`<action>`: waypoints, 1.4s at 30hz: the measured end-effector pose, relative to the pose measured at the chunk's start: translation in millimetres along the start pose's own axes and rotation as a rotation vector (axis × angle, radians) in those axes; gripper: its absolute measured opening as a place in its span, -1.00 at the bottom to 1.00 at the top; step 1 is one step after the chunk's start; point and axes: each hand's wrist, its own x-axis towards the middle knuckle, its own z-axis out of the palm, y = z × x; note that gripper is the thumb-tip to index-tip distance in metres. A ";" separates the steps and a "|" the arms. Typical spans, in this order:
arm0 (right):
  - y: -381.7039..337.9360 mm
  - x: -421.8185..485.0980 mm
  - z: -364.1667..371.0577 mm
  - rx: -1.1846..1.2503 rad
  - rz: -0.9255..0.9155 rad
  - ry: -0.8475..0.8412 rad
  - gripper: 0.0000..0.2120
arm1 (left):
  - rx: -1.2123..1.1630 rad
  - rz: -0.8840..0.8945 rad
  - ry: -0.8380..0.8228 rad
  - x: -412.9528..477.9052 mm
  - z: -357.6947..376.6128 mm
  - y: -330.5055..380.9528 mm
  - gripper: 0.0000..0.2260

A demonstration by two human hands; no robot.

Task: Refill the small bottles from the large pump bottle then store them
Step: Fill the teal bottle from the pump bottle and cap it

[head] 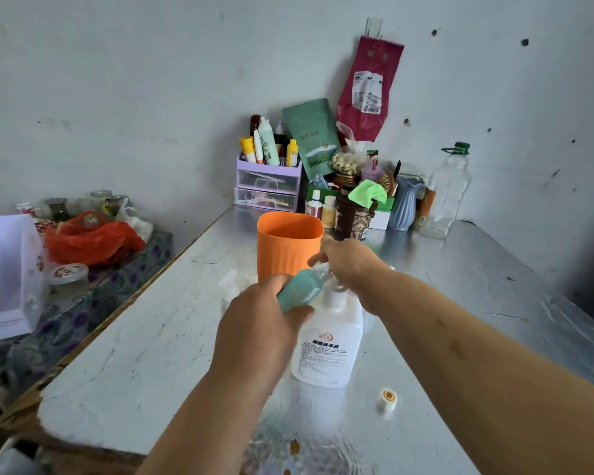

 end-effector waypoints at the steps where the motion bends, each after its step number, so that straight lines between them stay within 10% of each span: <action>1: -0.2 -1.1 -2.0 -0.013 -0.009 0.001 -0.59 | -0.001 0.004 0.001 0.3 -0.8 0.7 -0.66; 42: 3.3 8.5 0.0 -0.205 -0.034 -0.007 -0.64 | -0.006 0.001 -0.001 1.8 1.6 -1.1 -0.66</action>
